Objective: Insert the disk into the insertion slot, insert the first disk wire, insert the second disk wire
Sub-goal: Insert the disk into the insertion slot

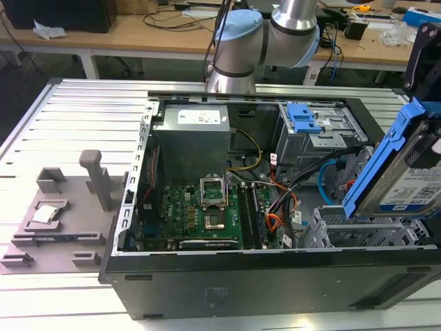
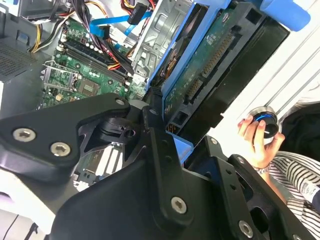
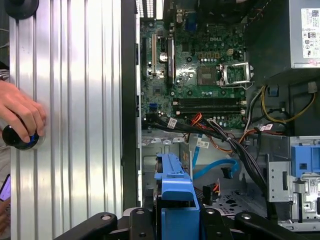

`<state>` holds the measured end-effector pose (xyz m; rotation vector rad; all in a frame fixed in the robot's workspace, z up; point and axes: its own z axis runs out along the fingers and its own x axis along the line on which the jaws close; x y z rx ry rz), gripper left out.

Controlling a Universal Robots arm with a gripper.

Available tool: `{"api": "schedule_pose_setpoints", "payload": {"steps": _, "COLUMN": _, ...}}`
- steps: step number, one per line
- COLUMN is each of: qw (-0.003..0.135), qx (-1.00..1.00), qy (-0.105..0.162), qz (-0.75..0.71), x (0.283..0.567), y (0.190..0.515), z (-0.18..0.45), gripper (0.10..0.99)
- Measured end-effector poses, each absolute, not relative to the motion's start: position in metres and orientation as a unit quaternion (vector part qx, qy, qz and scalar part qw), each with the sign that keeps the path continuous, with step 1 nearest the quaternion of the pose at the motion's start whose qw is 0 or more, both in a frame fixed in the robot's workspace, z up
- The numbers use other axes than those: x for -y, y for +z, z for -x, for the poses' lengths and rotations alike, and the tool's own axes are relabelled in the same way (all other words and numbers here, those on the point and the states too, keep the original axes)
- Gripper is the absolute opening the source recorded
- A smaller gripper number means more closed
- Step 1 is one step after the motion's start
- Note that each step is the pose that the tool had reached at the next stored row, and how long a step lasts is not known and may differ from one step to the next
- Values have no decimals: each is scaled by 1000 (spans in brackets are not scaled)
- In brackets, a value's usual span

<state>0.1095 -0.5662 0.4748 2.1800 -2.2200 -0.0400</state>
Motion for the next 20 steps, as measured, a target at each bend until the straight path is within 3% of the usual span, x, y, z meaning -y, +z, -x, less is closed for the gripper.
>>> {"api": "schedule_pose_setpoints", "payload": {"steps": 20, "qw": 15, "qx": 713, "qy": -13, "qz": -701, "x": 550, "y": 444, "z": -104, "gripper": 369}}
